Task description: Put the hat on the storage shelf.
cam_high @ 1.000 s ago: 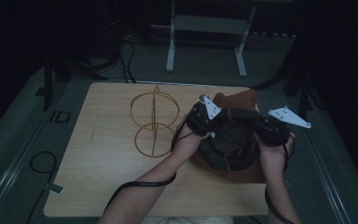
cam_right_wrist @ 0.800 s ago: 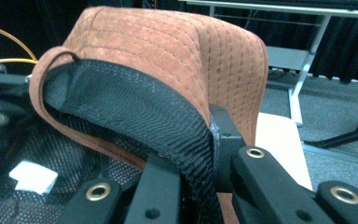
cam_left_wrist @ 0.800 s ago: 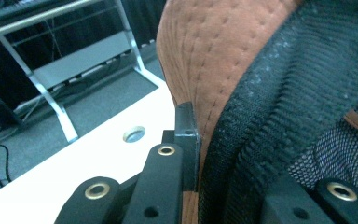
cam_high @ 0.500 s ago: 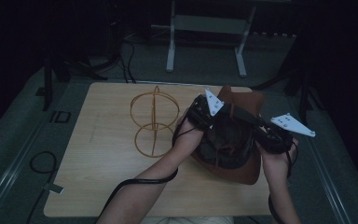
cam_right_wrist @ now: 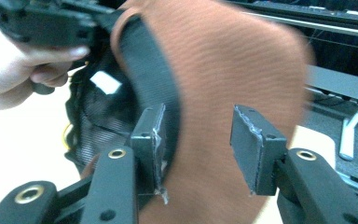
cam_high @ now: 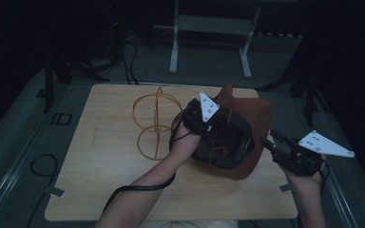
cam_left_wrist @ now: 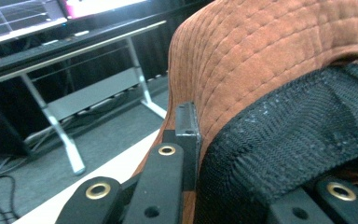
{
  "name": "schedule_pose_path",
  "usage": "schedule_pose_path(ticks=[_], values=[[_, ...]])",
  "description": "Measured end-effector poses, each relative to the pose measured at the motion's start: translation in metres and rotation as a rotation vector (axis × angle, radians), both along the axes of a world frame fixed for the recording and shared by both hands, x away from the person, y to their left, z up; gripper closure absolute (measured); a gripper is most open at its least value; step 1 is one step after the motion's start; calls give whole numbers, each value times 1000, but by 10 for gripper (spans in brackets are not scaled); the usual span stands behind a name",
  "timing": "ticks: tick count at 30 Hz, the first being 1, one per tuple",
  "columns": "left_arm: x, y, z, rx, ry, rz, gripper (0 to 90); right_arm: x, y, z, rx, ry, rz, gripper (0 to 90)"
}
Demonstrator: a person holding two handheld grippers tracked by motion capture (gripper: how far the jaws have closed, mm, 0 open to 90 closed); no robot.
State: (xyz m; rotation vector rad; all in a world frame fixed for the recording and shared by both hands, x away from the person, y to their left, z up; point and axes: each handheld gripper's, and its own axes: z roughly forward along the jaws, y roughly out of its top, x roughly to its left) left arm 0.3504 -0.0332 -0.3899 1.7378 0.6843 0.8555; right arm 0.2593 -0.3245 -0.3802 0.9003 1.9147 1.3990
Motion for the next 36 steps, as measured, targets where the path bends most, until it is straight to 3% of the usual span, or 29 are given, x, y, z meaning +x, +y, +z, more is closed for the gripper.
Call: schedule_pose_path(ticks=[4,7,8,10,11,13,14,15,17,20,25,29,32,36], values=[[-9,10,-6,-29,-41,-88,862,3,-24,2,32,-20,-66,535],[-15,15,-8,-40,-81,-157,861,14,-35,0,19,-5,-107,535],[-16,20,-8,-62,-98,-220,861,17,-38,-2,14,3,-120,539],[-20,24,-9,-62,-134,-268,860,26,-40,-6,8,27,-119,540],[-22,27,-9,-81,-143,-327,860,29,-40,-8,5,35,-124,540],[-25,32,-10,-71,-174,-385,859,36,-37,-12,-2,54,-94,534],[-26,33,-10,-82,-170,-433,860,38,-33,-14,-10,60,-92,535],[-27,35,-11,-78,-185,-462,859,40,-30,-16,-20,68,-84,536],[-29,35,-12,-70,-179,-511,859,43,-23,-18,-13,78,-53,544],[-30,36,-15,-84,-181,-573,859,44,-9,-21,1,89,18,549],[-37,36,-16,-91,-231,-666,858,45,19,-25,0,103,134,544],[-43,33,-16,-83,-254,-684,858,41,45,-31,-11,124,234,538],[-44,30,-15,-82,-255,-684,858,36,60,-31,-10,102,319,531],[-45,29,-15,-75,-260,-674,858,33,73,-27,-20,84,356,525]])
